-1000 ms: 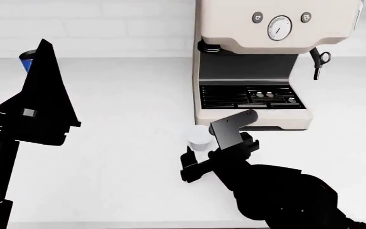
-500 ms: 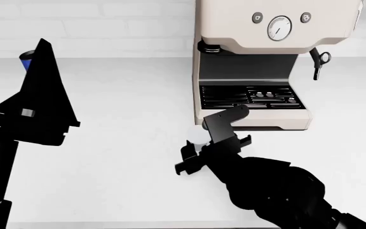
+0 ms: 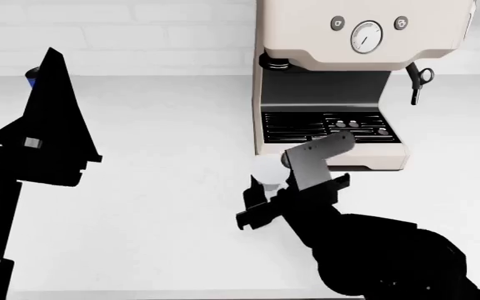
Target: Pick the bar and yogurt from the counter and place them in the cabinets closest to them.
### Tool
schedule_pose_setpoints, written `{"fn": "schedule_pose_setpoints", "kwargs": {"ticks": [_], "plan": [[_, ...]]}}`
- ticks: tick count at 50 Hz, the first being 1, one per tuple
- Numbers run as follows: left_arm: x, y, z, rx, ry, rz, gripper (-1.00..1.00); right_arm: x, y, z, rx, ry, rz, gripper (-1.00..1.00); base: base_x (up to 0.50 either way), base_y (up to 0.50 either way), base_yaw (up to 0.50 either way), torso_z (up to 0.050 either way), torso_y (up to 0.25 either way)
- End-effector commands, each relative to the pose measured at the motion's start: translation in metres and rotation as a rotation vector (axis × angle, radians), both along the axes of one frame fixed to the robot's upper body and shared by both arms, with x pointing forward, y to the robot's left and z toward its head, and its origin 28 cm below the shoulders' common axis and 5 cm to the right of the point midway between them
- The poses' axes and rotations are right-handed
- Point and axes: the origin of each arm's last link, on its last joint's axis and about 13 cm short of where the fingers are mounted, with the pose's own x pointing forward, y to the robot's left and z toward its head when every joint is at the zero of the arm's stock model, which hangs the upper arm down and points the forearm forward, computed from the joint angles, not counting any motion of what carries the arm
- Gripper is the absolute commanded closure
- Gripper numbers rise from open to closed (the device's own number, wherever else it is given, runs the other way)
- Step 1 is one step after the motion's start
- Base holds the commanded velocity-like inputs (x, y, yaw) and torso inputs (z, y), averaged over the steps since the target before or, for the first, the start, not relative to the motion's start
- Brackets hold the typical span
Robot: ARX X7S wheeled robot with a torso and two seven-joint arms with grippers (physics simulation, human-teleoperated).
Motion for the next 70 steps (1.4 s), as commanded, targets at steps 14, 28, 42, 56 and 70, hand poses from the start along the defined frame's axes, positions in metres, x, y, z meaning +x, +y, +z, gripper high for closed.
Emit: {"fn": "schedule_pose_setpoints", "kwargs": {"ticks": [14,28,42,56,70], "plan": [[0.147,-0.001,0.026,0.035,0.191,0.243,-1.00,-0.089,-0.031,0.079,0.143,-0.476,0.004,1.00,0.00,0.00,0.00,0.000,0.000],[0.233,-0.002,0.009,0.061,0.472,0.203,-1.00,-0.123,-0.048,0.133,0.147,-0.700,-0.064,1.00,0.00,0.00,0.00,0.000,0.000],[0.256,0.000,-0.007,0.081,0.507,0.118,-1.00,-0.150,-0.061,0.154,0.195,-0.831,-0.147,1.00,0.00,0.00,0.00,0.000,0.000],[0.257,0.001,-0.005,0.080,0.506,0.162,-1.00,-0.173,-0.074,0.157,0.191,-0.895,-0.232,1.00,0.00,0.00,0.00,0.000,0.000],[0.257,0.002,-0.004,0.076,0.474,0.138,-1.00,-0.193,-0.076,0.169,0.127,-0.967,-0.270,1.00,0.30,-0.01,0.00,0.000,0.000]]}}
